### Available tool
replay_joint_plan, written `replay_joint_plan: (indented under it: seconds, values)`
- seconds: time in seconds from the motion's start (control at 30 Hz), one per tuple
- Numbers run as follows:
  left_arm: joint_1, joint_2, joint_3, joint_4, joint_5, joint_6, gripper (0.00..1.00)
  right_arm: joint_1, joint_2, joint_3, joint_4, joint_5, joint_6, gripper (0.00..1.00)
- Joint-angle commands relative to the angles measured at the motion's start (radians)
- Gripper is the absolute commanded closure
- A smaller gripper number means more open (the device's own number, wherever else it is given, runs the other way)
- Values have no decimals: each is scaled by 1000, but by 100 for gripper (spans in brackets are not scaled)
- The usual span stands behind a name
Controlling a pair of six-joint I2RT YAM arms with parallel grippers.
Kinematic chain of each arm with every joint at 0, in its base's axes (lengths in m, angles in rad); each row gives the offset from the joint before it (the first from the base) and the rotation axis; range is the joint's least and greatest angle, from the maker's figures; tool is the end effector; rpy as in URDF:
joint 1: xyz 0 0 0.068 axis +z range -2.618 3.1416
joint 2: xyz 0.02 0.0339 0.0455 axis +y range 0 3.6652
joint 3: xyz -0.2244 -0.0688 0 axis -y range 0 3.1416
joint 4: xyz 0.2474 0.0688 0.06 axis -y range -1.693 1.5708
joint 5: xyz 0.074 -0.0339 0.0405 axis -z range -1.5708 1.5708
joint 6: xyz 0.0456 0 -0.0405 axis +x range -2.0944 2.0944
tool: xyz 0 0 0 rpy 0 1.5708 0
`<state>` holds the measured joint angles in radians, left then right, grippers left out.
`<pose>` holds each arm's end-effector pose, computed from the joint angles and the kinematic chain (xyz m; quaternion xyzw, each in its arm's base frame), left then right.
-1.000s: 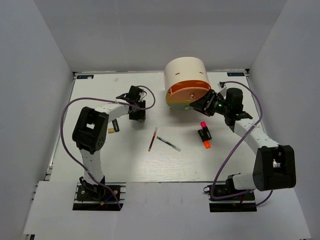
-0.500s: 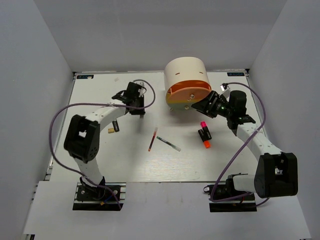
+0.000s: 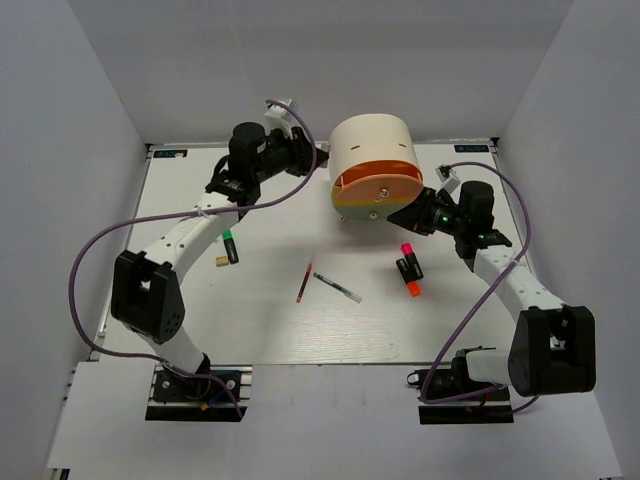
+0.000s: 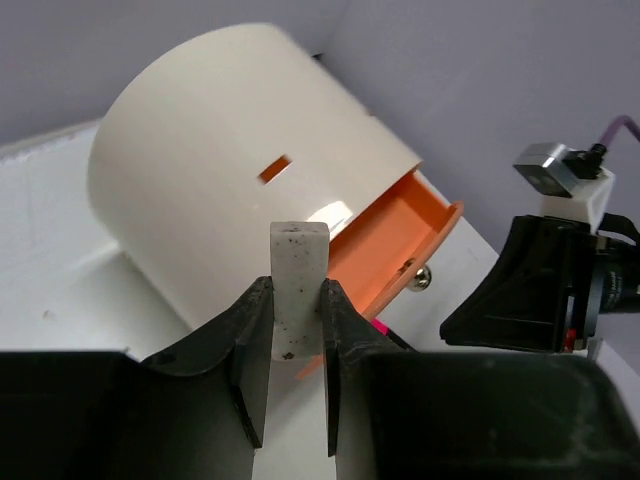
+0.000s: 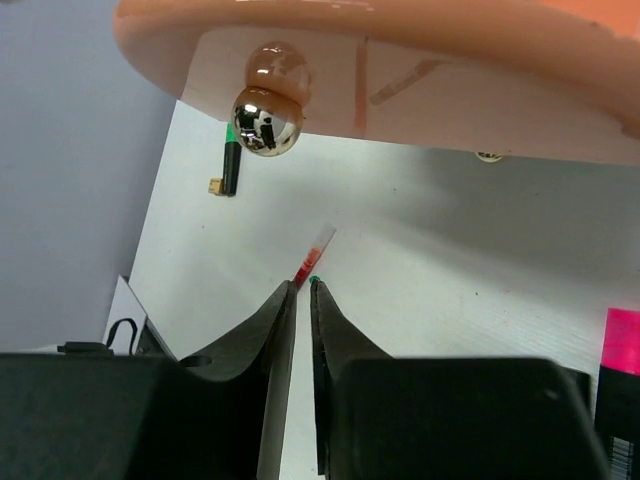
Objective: Sort the stationery into containers
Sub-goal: Place the stationery in the drawer.
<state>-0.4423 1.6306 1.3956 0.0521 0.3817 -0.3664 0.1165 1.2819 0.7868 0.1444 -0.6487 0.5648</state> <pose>0.3564 -0.1876 0.3171 0.1499 0.7496 -0.3811 0.5200 0.3006 0.0629 0.2259 -0.0053 0.7980 0.4276 0.4246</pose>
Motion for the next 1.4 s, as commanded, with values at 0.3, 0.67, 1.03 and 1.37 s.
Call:
replay_joint_plan:
  seconds: [0.3,0.67,1.03,1.37]
  values:
    - [-35,150,101,391,281,8,75,-11,-61,-44,44,-29,-80,79]
    - [-93,256,198,396,281,-11,73,-12,-70,-57,53,-19,-97,76]
    - [-131,285,209,316,272,40,70,-14,-69,-67,55,-15,-103,68]
    - [-141,313,253,239,198,112,56,-15,-73,-69,55,-19,-109,64]
